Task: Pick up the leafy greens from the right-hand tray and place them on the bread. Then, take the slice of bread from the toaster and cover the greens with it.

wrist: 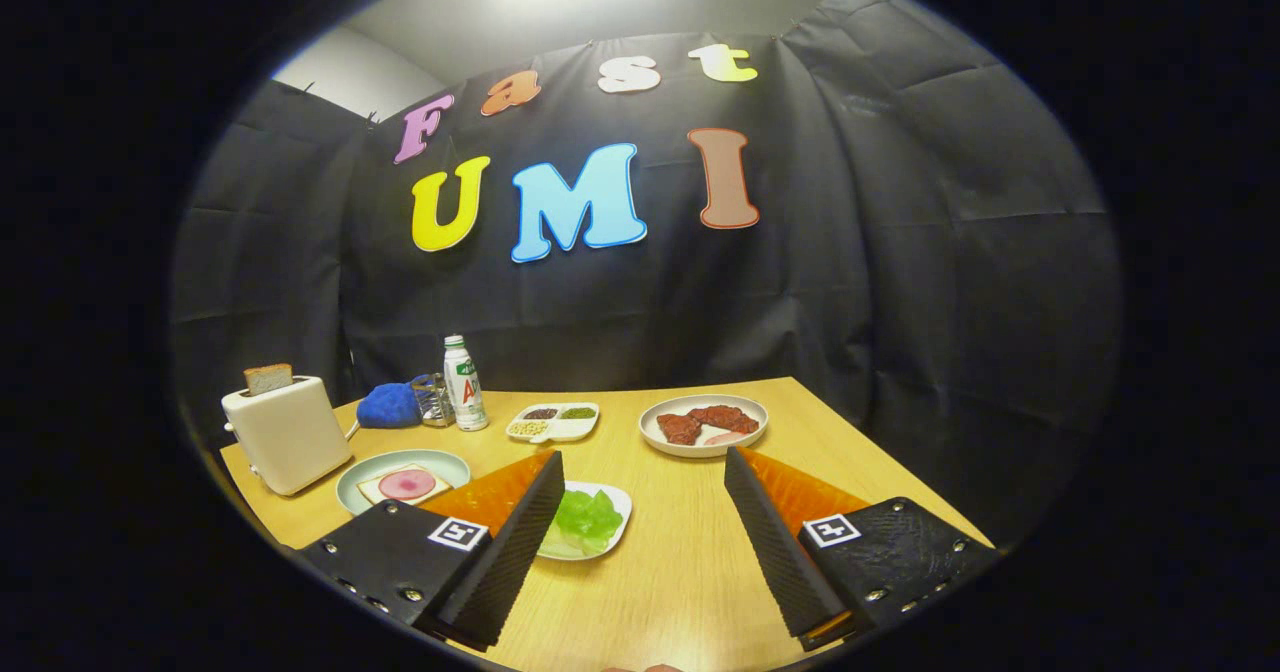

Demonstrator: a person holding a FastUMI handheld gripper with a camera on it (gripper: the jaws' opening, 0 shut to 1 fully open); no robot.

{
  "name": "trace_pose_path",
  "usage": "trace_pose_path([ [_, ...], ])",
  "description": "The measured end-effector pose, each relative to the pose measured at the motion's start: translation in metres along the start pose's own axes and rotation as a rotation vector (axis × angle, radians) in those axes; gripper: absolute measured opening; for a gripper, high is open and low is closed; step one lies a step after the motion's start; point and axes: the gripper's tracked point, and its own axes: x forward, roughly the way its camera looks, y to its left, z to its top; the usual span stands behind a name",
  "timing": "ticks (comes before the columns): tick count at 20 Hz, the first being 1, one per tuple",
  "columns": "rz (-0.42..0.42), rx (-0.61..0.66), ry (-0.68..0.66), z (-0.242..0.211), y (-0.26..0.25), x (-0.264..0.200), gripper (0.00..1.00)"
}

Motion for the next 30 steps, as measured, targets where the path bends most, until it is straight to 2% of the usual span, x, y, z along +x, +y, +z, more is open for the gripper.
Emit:
trace_pose_path([
  [7, 0.063, -0.027, 0.14, -0.046, 0.048, 0.023, 0.99],
  [10, 0.043, -0.065, 0.162, -0.057, 0.054, 0.033, 0.99],
  [13, 0.036, -0.05, 0.196, -0.068, 0.06, 0.04, 0.99],
  [16, -0.01, -0.07, 0.263, -0.085, 0.056, 0.052, 0.97],
  [17, -0.011, -0.08, 0.295, -0.092, 0.056, 0.053, 0.75],
  [18, -0.026, -0.072, 0.313, -0.096, 0.053, 0.056, 0.65],
  [19, -0.003, -0.043, 0.33, -0.099, 0.058, 0.058, 0.33],
  [20, 0.022, 0.003, 0.337, -0.097, 0.062, 0.058, 0.23],
  [21, 0.049, 0.023, 0.332, -0.096, 0.067, 0.058, 0.07],
  [26, 0.107, -0.028, 0.179, -0.056, 0.074, 0.048, 0.07],
  [27, 0.111, -0.059, 0.159, -0.05, 0.078, 0.045, 0.0],
  [30, 0.12, -0.105, 0.112, -0.034, 0.088, 0.045, 0.0],
])
